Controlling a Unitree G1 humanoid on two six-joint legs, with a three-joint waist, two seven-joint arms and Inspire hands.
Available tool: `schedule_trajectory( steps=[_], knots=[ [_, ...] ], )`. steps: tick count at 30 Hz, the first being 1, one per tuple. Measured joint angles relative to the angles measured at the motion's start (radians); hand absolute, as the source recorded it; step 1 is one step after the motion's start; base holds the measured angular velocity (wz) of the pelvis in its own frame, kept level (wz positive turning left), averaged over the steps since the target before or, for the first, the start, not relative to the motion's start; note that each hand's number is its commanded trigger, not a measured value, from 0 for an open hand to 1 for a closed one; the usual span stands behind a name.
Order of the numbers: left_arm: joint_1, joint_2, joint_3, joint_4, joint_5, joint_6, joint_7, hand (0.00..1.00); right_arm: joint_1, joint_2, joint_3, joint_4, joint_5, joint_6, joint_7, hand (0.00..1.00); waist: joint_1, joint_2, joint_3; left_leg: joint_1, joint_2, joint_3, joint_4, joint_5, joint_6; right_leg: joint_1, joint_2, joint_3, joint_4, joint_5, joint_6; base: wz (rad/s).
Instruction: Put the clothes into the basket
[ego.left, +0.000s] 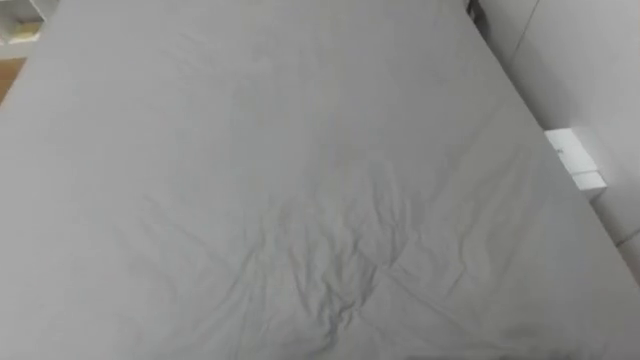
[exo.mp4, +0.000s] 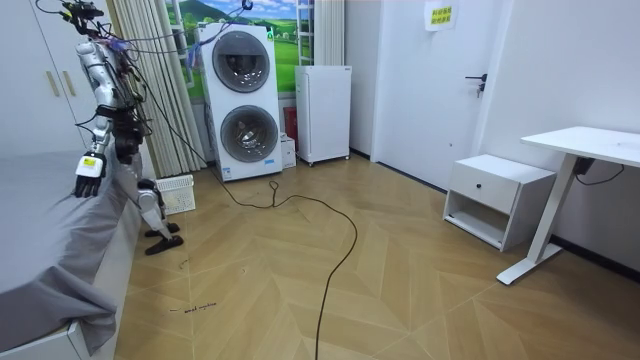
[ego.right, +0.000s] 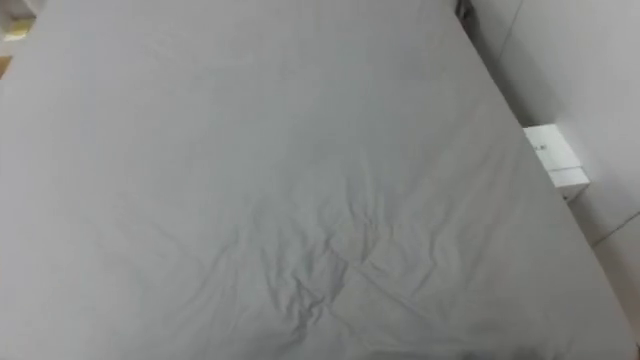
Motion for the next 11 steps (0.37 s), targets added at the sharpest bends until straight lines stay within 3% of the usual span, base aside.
schedule_trajectory(
  steps=[5, 11],
  knots=[
    [0.0, -0.016, 0.055, 0.005, 0.038, -0.021, 0.002, 0.0, 0.035, 0.002, 0.001, 0.018, -0.077, 0.027, 0.007, 0.0, 0.031, -0.029, 0.0018, 0.025, -0.003, -0.021, -0.004, 0.0, 0.0, 0.04, 0.0, -0.018, -0.031, -0.006, 0.0, 0.11],
    [0.002, -0.024, 0.074, 0.004, 0.039, -0.023, 0.002, 0.0, 0.043, 0.01, 0.015, 0.017, -0.09, 0.045, 0.001, 0.0, 0.048, -0.034, 0.0026, 0.034, -0.006, -0.061, -0.005, 0.0, 0.0, 0.049, 0.0, -0.02, -0.032, -0.007, 0.0, -0.01]
  ],
)
